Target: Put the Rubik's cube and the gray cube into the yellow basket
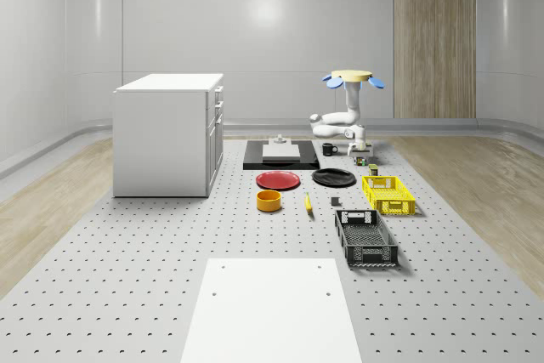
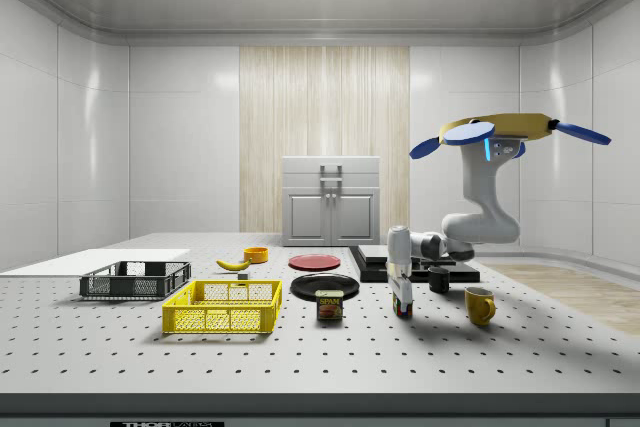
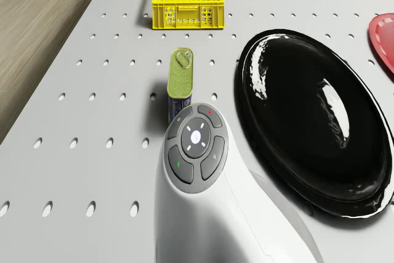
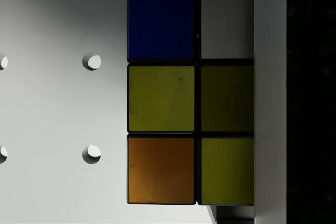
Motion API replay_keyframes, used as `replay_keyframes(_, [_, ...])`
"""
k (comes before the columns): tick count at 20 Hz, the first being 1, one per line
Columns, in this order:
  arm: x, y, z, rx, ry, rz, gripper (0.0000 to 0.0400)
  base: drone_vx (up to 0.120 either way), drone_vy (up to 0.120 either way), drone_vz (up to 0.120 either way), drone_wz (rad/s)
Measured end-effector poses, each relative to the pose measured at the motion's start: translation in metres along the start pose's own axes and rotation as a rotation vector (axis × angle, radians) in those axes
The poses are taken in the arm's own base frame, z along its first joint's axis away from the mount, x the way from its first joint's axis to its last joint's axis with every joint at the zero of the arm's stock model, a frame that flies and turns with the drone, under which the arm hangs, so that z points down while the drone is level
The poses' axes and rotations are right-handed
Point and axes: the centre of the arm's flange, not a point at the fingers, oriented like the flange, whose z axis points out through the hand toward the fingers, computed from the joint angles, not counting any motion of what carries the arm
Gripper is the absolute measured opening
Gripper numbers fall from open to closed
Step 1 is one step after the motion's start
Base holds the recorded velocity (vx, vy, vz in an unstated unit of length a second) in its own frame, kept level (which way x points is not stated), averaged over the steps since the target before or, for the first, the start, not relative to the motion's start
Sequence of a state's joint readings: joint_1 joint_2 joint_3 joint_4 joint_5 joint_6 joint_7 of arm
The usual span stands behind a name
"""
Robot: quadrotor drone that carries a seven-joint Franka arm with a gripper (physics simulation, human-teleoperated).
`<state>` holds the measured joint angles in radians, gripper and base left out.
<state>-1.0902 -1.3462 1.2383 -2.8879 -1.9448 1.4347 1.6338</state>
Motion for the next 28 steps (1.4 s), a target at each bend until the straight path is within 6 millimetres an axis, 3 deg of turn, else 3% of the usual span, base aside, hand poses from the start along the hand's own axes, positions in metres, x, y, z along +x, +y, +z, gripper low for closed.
replay_keyframes(9, [-0.001,0.001,0.0,0.0,0.0,0.0,0.04,0.0,0.0,0.0,0.0])
replay_keyframes(15, [-0.002,0.002,0.0,0.0,0.0,0.0,0.0342,0.0,0.0,0.0,0.0])
replay_keyframes(24, [-0.002,0.002,-0.001,0.0,0.0,0.0,0.0327,0.0,0.0,0.0,0.0])
replay_keyframes(28, [-0.002,0.002,-0.011,0.0,0.0,0.0,0.0326,0.0,0.0,0.05,0.0])
